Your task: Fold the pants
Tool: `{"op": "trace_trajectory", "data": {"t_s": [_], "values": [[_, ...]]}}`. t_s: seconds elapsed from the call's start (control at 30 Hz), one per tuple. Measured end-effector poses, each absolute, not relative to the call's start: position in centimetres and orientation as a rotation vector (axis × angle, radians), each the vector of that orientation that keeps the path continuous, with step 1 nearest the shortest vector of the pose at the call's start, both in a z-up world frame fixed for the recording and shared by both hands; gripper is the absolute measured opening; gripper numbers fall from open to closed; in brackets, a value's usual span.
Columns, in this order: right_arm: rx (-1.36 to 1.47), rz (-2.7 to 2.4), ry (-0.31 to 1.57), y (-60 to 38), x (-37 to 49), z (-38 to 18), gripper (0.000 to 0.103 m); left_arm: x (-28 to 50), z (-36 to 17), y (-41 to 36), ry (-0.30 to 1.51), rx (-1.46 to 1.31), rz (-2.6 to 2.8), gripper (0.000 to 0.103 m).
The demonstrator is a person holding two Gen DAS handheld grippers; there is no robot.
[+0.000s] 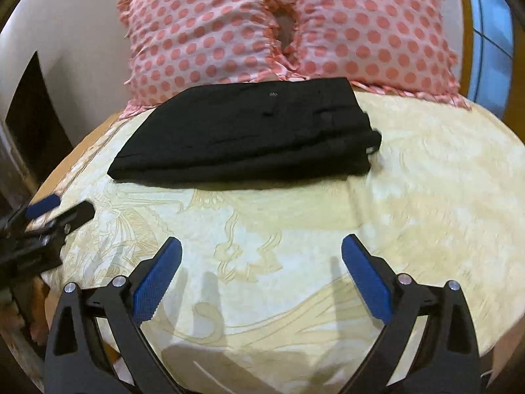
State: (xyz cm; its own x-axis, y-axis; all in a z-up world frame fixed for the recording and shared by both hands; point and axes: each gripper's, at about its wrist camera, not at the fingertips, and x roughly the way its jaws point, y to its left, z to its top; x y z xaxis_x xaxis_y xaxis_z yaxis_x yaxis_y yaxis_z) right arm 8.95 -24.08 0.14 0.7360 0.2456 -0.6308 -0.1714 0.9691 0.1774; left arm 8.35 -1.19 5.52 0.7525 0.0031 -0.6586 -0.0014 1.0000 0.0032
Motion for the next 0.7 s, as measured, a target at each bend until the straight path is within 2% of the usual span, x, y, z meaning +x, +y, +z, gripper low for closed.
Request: {"op": "trace_trajectory", "data": {"t_s": [0.33,0.7], "values": [[0.034,0.153,0.668,-21.7,7.9,-1.5,0.102,7.5,2.2,-1.1,0.758,0.019,0.027,0.101],[0.006,0.129,0.616,-21.5,7.2,-2.1,0.102,7.0,1.8,-0.9,0.714,-0.019,0.058,0.101]]}}
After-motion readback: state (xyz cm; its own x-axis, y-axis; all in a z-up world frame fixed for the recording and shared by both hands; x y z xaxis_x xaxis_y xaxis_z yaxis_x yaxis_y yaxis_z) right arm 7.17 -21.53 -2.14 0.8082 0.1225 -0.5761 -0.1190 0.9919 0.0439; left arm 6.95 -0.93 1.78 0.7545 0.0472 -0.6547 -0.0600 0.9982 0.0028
